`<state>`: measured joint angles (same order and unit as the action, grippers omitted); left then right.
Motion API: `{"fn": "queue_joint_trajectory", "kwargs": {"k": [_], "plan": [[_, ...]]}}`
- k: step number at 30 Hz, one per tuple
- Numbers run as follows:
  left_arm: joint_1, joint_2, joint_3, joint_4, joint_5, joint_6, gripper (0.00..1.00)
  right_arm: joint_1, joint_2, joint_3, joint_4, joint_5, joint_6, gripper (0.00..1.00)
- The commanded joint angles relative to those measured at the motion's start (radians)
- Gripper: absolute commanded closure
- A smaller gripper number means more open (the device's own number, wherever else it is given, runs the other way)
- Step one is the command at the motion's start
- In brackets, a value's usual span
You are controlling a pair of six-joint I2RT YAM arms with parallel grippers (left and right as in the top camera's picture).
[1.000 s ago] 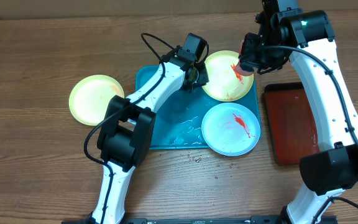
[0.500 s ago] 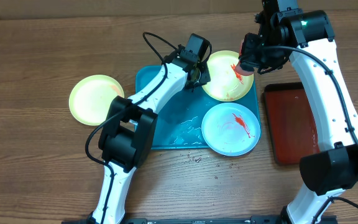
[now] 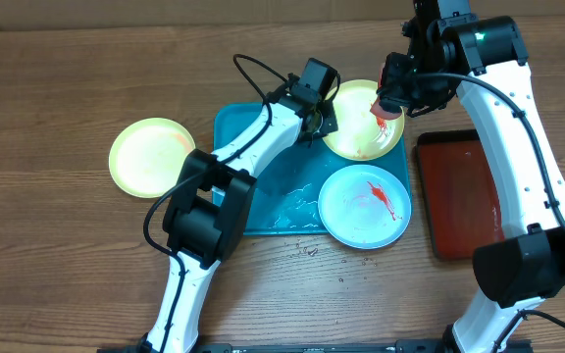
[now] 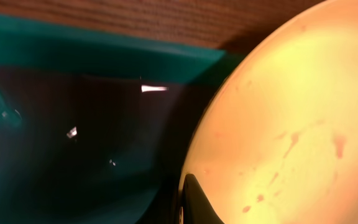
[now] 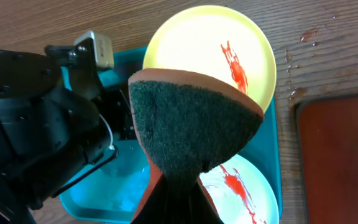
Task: Clean dirty plates on tray and stack at the side
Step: 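Grip the yellow plate rim and drag it to the tray center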
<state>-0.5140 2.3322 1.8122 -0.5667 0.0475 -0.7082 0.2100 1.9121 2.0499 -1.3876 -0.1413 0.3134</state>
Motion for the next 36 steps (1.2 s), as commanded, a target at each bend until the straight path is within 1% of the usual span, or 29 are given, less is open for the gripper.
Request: {"fn": "queue_joint_trajectory", "kwargs": {"k": [1, 4, 6, 8, 11, 13, 16, 18, 21, 22, 23, 24, 25, 26, 27, 31, 36], "plan": [[0.058, 0.024, 0.014, -0.002, -0.035, 0.011, 0.96, -0.004, -0.003, 0.003, 0.003, 0.010, -0.017, 0.96], [0.098, 0.023, 0.033, -0.015, -0.024, 0.051, 0.96, -0.004, -0.003, 0.003, 0.001, 0.010, -0.027, 0.96], [0.129, 0.021, 0.060, -0.065, 0.002, 0.112, 0.96, -0.004, -0.003, 0.003, 0.003, 0.010, -0.027, 0.96], [0.156, 0.021, 0.100, -0.163, 0.024, 0.188, 0.96, -0.003, -0.003, 0.003, 0.005, 0.009, -0.027, 0.96], [0.195, 0.021, 0.163, -0.348, 0.025, 0.264, 0.96, -0.002, -0.003, 0.002, 0.006, 0.009, -0.026, 0.96], [0.219, 0.021, 0.193, -0.465, 0.042, 0.370, 0.96, 0.000, -0.002, -0.012, 0.018, 0.002, -0.026, 0.96], [0.238, 0.021, 0.199, -0.570, 0.071, 0.519, 0.96, 0.006, -0.002, -0.041, 0.040, -0.019, -0.026, 0.96], [0.246, 0.021, 0.199, -0.629, 0.075, 0.586, 0.96, 0.015, 0.006, -0.055, 0.051, -0.025, -0.026, 0.96], [0.251, 0.021, 0.199, -0.667, 0.073, 0.651, 0.96, 0.033, 0.023, -0.068, 0.063, -0.030, -0.026, 0.96], [0.252, 0.021, 0.199, -0.668, 0.072, 0.657, 0.96, 0.039, 0.027, -0.072, 0.068, -0.032, -0.026, 0.96], [0.253, 0.021, 0.199, -0.666, 0.073, 0.657, 0.89, 0.045, 0.030, -0.078, 0.076, -0.037, -0.026, 0.96], [0.254, 0.021, 0.199, -0.663, 0.073, 0.656, 0.86, 0.051, 0.030, -0.085, 0.085, -0.040, -0.026, 0.96], [0.254, 0.021, 0.199, -0.659, 0.073, 0.634, 0.82, 0.057, 0.030, -0.094, 0.095, -0.040, -0.026, 0.96], [0.260, 0.021, 0.200, -0.660, 0.073, 0.565, 0.77, 0.066, 0.030, -0.100, 0.100, -0.040, -0.026, 0.96], [0.265, 0.021, 0.200, -0.669, 0.074, 0.535, 0.75, 0.071, 0.031, -0.101, 0.100, -0.041, -0.026, 0.96], [0.286, 0.021, 0.199, -0.715, 0.089, 0.446, 0.75, 0.083, 0.031, -0.101, 0.112, -0.051, -0.022, 0.96], [0.304, 0.021, 0.198, -0.750, 0.172, 0.439, 0.78, 0.098, 0.031, -0.106, 0.130, -0.062, -0.022, 0.96]]}}
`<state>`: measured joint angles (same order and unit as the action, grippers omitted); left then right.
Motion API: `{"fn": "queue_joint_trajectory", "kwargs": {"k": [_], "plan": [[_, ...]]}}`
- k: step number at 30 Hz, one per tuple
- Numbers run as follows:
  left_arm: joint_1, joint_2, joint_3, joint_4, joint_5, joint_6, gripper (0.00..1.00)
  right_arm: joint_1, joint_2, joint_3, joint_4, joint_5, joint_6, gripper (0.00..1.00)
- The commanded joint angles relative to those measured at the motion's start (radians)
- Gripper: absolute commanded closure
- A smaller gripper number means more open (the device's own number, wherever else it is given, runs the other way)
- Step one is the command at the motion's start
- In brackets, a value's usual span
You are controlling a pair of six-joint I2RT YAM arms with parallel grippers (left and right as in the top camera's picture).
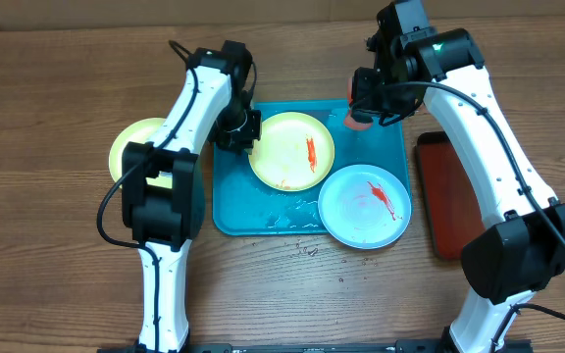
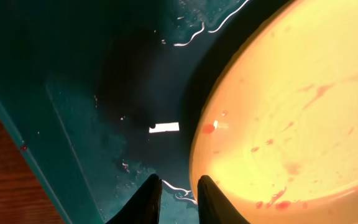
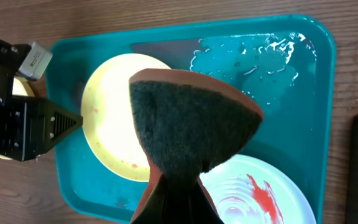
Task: Clean dirty plates on tray and stack at the side
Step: 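Grip the yellow plate rim and drag it to the tray center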
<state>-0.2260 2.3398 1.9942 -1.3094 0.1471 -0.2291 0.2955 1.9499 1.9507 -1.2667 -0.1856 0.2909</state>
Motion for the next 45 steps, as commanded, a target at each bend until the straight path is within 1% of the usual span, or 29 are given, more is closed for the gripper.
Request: {"fn": "queue_joint_trajectory", "kwargs": {"k": [1, 3, 4, 9, 11, 14, 18, 21, 22, 23, 25, 26, 27, 30, 33, 38, 42, 45], "plan": [[0.018, 0.014, 0.016, -0.008, 0.083, -0.041, 0.78, 0.013, -0.006, -0.007, 0.010, -0.018, 0.000, 0.96], [0.018, 0.014, 0.015, -0.008, 0.082, -0.049, 0.80, 0.013, -0.006, -0.007, 0.009, -0.018, 0.000, 0.96], [0.018, 0.014, 0.015, -0.007, 0.080, -0.049, 0.83, 0.013, -0.006, -0.007, 0.009, -0.018, 0.000, 0.96], [0.018, -0.003, 0.015, 0.003, 0.077, -0.048, 0.83, 0.013, -0.006, -0.007, 0.005, -0.018, 0.000, 0.96], [0.018, -0.024, 0.015, -0.003, 0.053, -0.048, 0.83, 0.013, -0.006, -0.007, 0.005, -0.018, 0.000, 0.96], [0.019, -0.083, 0.015, -0.011, -0.003, -0.048, 0.82, 0.013, -0.006, -0.007, 0.005, -0.018, 0.000, 0.96], [0.019, -0.189, -0.011, 0.014, -0.024, -0.049, 0.81, 0.013, -0.006, -0.007, 0.006, -0.018, 0.000, 0.96], [0.019, -0.276, -0.105, 0.108, -0.015, -0.050, 0.77, 0.012, -0.006, -0.007, 0.005, -0.018, -0.001, 0.96], [0.018, -0.319, -0.196, 0.190, 0.008, -0.066, 0.74, 0.012, -0.006, -0.007, 0.006, -0.018, -0.001, 0.96], [0.018, -0.329, -0.236, 0.227, 0.027, -0.066, 0.72, 0.012, -0.006, -0.007, 0.006, -0.018, -0.001, 0.96], [0.018, -0.339, -0.330, 0.326, 0.072, -0.068, 0.64, 0.012, -0.006, -0.007, 0.006, -0.018, -0.002, 0.96], [0.018, -0.338, -0.378, 0.385, 0.100, -0.068, 0.62, 0.012, -0.006, -0.007, 0.007, -0.018, -0.004, 0.96], [0.018, -0.332, -0.424, 0.446, 0.125, -0.069, 0.61, 0.012, -0.006, -0.007, 0.007, -0.017, -0.004, 0.96], [0.018, -0.325, -0.516, 0.565, 0.187, -0.073, 0.61, 0.012, -0.006, -0.007, 0.005, -0.017, -0.004, 0.96], [0.017, -0.312, -0.557, 0.602, 0.184, -0.074, 0.61, 0.012, -0.006, -0.007, 0.005, -0.018, -0.004, 0.96], [0.016, -0.303, -0.611, 0.658, 0.152, -0.074, 0.58, 0.012, -0.006, -0.007, 0.009, -0.018, -0.004, 0.96], [0.016, -0.303, -0.640, 0.723, 0.137, -0.075, 0.59, 0.012, -0.006, -0.007, 0.009, -0.018, -0.004, 0.96], [0.016, -0.303, -0.640, 0.748, 0.109, -0.085, 0.63, 0.012, -0.006, -0.007, 0.009, -0.018, -0.004, 0.96]]}}
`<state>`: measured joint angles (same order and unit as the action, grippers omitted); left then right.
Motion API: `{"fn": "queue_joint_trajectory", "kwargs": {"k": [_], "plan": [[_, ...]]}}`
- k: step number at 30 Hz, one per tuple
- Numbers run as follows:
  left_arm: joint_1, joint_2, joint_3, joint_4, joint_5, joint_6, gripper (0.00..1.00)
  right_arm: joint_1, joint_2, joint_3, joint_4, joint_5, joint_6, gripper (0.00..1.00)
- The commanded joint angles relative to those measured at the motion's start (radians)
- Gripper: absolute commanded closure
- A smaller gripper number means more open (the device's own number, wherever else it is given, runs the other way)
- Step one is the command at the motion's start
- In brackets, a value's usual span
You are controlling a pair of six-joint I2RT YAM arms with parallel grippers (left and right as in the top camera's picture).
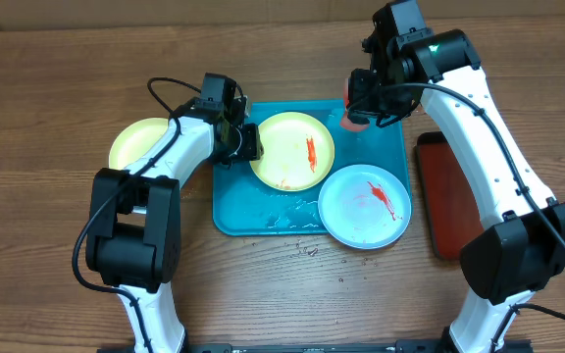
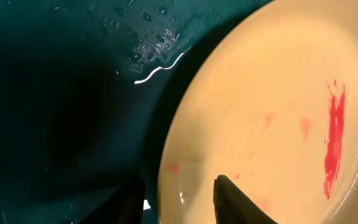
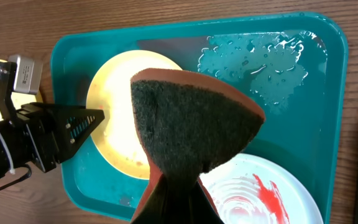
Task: Clean dirty plates on tray and stack at the side
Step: 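Grip the yellow plate rim and drag it to the tray center, then lower the sponge with the right gripper onto the yellow plate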
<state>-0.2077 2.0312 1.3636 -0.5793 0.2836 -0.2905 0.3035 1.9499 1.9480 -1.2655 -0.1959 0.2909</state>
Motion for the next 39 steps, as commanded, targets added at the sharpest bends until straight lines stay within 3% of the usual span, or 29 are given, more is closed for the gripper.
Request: {"fn": "queue_joint_trajectory", "kwargs": {"k": [1, 18, 20, 23, 33, 39], "plan": [[-0.002, 0.005, -0.010, 0.024, -0.035, -0.031, 0.63, 0.004, -0.006, -0.004, 0.008, -0.008, -0.004, 0.96], [-0.002, 0.056, -0.014, 0.048, -0.039, -0.047, 0.74, 0.004, -0.006, -0.004, 0.009, -0.008, -0.004, 0.96], [-0.002, 0.056, -0.014, 0.047, -0.039, -0.047, 0.79, 0.004, -0.006, -0.004, 0.009, -0.008, -0.003, 0.96], [-0.002, 0.056, -0.014, 0.043, -0.040, -0.047, 0.96, 0.004, -0.006, -0.004, 0.013, -0.008, -0.003, 0.96], [0.080, 0.051, -0.013, -0.047, -0.058, -0.046, 0.96, 0.029, 0.023, -0.004, 0.060, -0.043, 0.005, 0.96], [0.106, 0.051, -0.012, -0.100, -0.047, 0.040, 0.96, 0.078, 0.113, -0.004, 0.075, -0.042, 0.004, 0.96]]}}
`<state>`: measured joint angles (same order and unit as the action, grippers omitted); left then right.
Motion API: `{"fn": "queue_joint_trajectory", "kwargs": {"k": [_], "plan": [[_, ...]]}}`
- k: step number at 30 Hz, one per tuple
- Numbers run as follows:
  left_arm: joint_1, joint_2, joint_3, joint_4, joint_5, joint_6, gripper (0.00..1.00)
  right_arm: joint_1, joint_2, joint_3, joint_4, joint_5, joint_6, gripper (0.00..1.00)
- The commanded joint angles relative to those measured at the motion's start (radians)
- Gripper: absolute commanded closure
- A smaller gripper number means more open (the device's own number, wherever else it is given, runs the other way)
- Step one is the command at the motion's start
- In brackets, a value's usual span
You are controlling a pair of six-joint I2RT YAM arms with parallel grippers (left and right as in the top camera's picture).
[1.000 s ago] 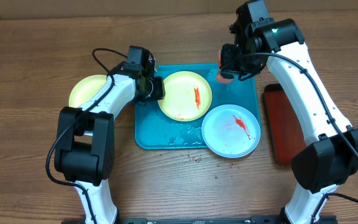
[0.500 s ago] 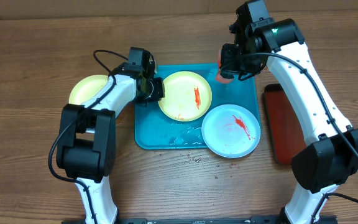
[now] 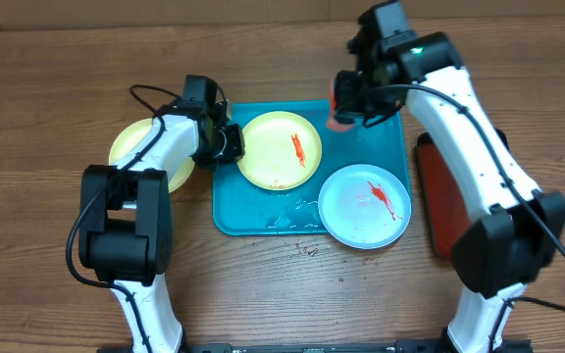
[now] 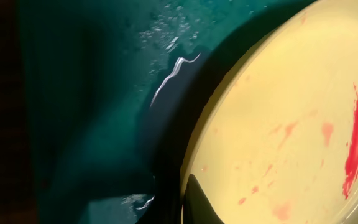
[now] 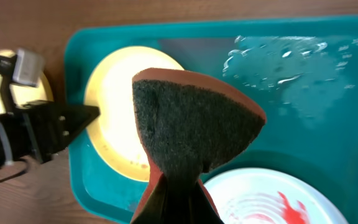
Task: Clean dirty plates on tray and stack at the side
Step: 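Lower the sponge with the right gripper onto the yellow plate, then scrub the yellow plate with the sponge while left gripper holds it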
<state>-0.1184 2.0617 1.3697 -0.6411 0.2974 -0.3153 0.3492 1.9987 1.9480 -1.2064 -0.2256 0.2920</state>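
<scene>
A yellow plate [image 3: 280,150] with a red smear lies in the left half of the teal tray [image 3: 390,137]. My left gripper [image 3: 228,145] is shut on the plate's left rim. In the left wrist view one finger [image 4: 197,202] lies on top of the yellow plate [image 4: 291,124], and the other is hidden under the rim. A pale blue plate [image 3: 366,204] with a red smear sits at the tray's front right corner. My right gripper [image 5: 174,196] is shut on a folded sponge [image 5: 191,118], green face out. It hangs over the tray's back edge, right of the yellow plate.
A second yellow plate [image 3: 143,155] lies on the wood table left of the tray, under my left arm. A dark red tray [image 3: 459,196] lies to the right of the teal one. Water drops [image 5: 278,56] wet the teal tray's back right.
My left gripper, open astride the yellow plate's left rim before, is now shut on it. The plate sits slightly further left. My right gripper with the sponge has moved a little left.
At first my left gripper held the dirty yellow plate at the tray's back right corner, the sponge above it. Then the plate lay in the tray's left half, my fingers together beside its rim. They then stood open astride the rim and now grip it.
</scene>
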Motion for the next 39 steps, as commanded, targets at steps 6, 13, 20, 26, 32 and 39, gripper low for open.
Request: {"fn": "queue_joint_trajectory", "kwargs": {"k": [6, 13, 20, 26, 32, 39], "plan": [[0.014, 0.021, -0.018, -0.047, -0.037, 0.130, 0.96, 0.081, 0.122, -0.004, 0.076, -0.012, -0.023, 0.96], [0.014, 0.021, -0.018, -0.062, -0.029, 0.171, 0.96, 0.089, 0.183, -0.005, 0.097, -0.002, -0.077, 0.96], [0.014, 0.021, -0.018, -0.069, -0.028, 0.181, 0.96, 0.108, 0.270, -0.005, 0.069, -0.001, -0.119, 0.96], [0.014, 0.021, -0.018, -0.069, -0.022, 0.182, 0.96, 0.134, 0.311, -0.005, 0.086, -0.001, -0.125, 0.96], [0.014, 0.021, -0.018, -0.069, -0.022, 0.182, 0.96, 0.154, 0.344, -0.005, 0.107, 0.000, -0.109, 0.96], [0.014, 0.021, -0.019, -0.069, -0.022, 0.182, 0.96, 0.161, 0.400, -0.005, 0.105, -0.002, -0.058, 0.96]]}}
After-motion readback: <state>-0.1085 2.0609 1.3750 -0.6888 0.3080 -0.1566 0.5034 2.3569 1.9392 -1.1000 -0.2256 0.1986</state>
